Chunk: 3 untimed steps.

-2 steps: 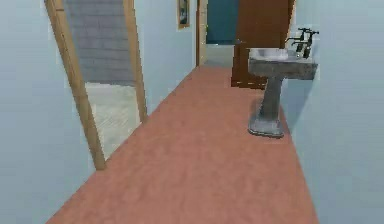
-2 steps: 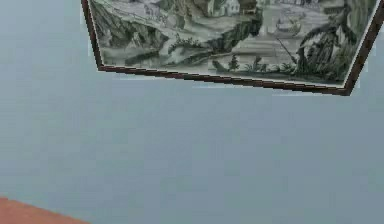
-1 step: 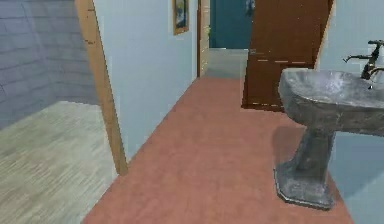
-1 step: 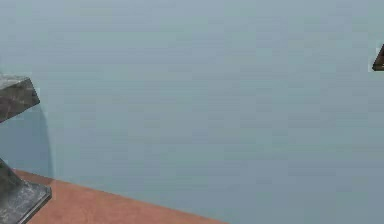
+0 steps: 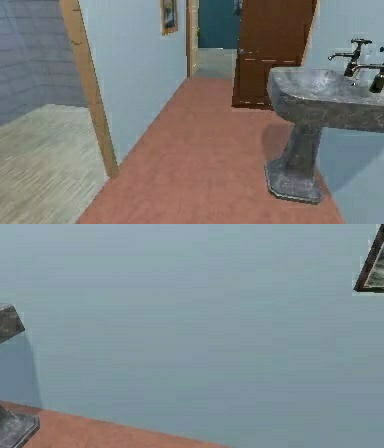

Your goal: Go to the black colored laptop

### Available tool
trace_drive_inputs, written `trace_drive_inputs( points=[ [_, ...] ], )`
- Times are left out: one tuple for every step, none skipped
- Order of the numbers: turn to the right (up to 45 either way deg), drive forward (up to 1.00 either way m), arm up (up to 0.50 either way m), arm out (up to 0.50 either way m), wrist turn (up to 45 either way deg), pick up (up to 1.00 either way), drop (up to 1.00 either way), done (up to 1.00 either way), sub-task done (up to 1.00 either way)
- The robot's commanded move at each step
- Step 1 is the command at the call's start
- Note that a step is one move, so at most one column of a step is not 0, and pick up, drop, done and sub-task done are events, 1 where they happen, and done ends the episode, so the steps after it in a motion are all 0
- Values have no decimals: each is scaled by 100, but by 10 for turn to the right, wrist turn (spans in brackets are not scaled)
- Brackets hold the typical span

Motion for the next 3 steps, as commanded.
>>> trace_drive_inputs(
  points=[
    [0, 95, 0, 0, 0, 0, 0, 0, 0],
    [-120, 0, 0, 0, 0, 0, 0, 0, 0],
    [0, 5, 0, 0, 0, 0, 0, 0, 0]
  ],
)
